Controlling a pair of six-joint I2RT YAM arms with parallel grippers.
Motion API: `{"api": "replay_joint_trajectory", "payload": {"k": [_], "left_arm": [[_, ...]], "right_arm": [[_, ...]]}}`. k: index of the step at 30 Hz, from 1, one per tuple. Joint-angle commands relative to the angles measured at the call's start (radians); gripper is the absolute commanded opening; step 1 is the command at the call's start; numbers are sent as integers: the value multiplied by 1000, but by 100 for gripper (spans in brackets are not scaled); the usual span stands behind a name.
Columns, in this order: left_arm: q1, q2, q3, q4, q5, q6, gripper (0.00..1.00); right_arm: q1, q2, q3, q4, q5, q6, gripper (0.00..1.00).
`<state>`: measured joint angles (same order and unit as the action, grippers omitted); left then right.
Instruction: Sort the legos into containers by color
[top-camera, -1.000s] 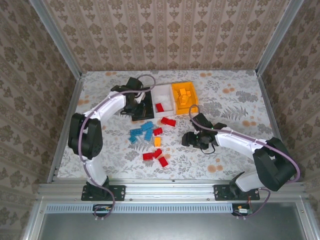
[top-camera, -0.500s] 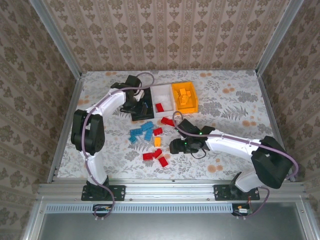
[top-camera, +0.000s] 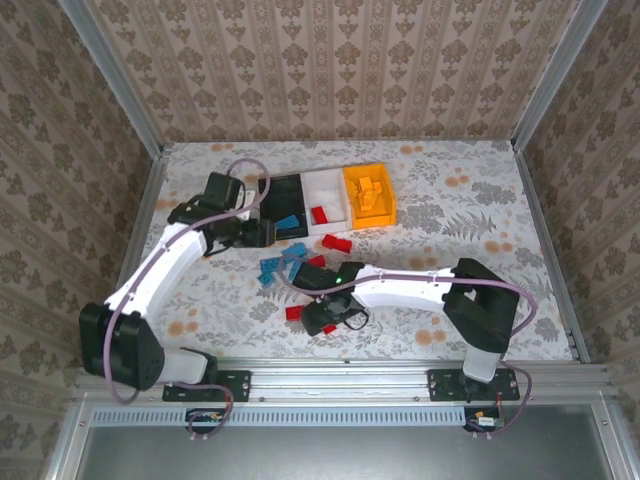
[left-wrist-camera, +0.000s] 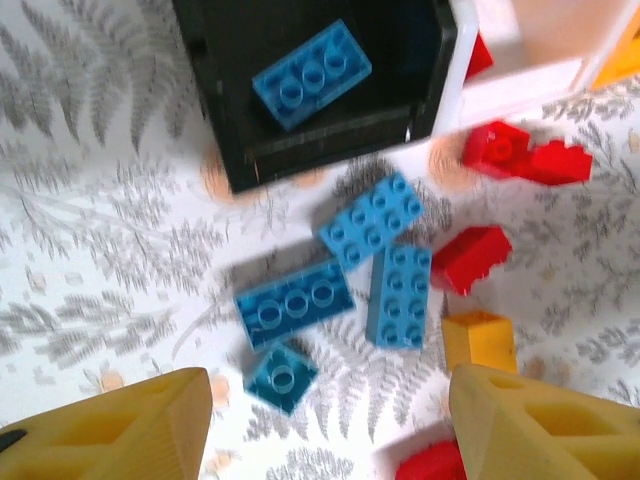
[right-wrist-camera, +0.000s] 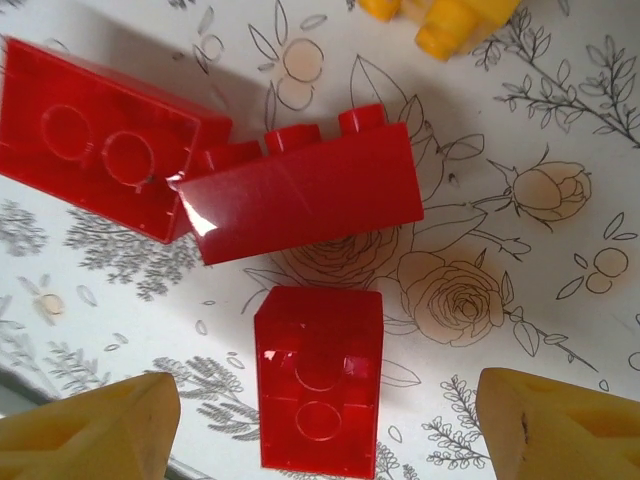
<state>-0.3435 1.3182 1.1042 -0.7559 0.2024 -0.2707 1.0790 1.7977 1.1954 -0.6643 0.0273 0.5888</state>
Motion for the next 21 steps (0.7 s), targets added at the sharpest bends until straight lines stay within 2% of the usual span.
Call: {"api": "replay_joint_trajectory", "payload": {"k": [1, 5, 16, 21], "left_arm": [[17, -89, -88, 22, 69, -59, 66], [21, -175, -159, 12, 76, -67, 68], [29, -209, -173, -16, 51, -38, 72], [32, -208, -175, -11, 55, -36, 76]], "right_arm": [[18, 45, 45, -102, 83, -27, 78], [27, 67, 50, -95, 85, -24, 73], [28, 56, 54, -104, 118, -7, 39], [24, -22, 9, -128, 154, 15, 36]]}}
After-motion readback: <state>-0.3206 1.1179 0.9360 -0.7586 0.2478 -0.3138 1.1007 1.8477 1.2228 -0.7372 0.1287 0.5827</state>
